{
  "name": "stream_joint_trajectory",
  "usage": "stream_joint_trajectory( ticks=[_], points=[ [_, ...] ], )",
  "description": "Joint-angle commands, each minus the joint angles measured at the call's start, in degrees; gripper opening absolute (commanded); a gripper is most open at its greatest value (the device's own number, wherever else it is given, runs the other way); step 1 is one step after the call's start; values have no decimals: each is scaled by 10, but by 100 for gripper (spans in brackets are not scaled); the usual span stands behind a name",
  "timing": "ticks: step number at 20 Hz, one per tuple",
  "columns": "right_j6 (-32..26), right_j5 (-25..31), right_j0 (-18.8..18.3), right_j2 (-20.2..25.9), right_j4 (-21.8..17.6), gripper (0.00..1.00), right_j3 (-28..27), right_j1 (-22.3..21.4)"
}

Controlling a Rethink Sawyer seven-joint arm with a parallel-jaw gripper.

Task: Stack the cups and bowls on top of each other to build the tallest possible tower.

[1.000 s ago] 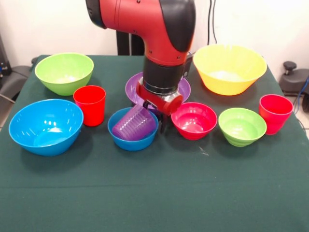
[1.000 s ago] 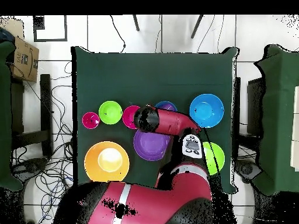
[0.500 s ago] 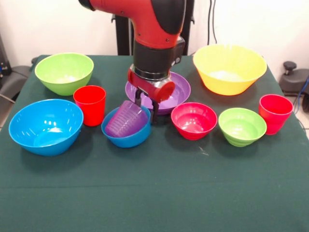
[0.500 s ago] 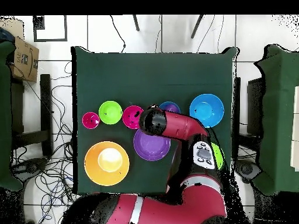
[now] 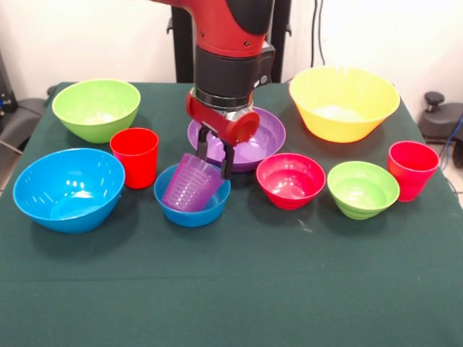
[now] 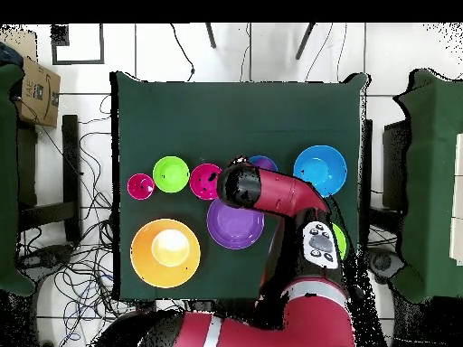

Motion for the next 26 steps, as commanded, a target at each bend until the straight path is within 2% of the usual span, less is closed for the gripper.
stream_joint_trajectory(
  ticks=[1, 6, 13, 17, 20, 26],
  points=[
    [71, -16, 18, 47, 23, 100, 17, 15],
    [76, -25, 24, 42, 31, 100, 13, 23],
    [89, -13, 38, 27, 48, 100, 19, 10],
    [89, 0, 49, 8, 52, 100, 15, 2],
    [72, 37, 67, -29, 40, 100, -10, -3],
    [64, 29, 70, -39, 41, 100, -19, 6]
  ],
)
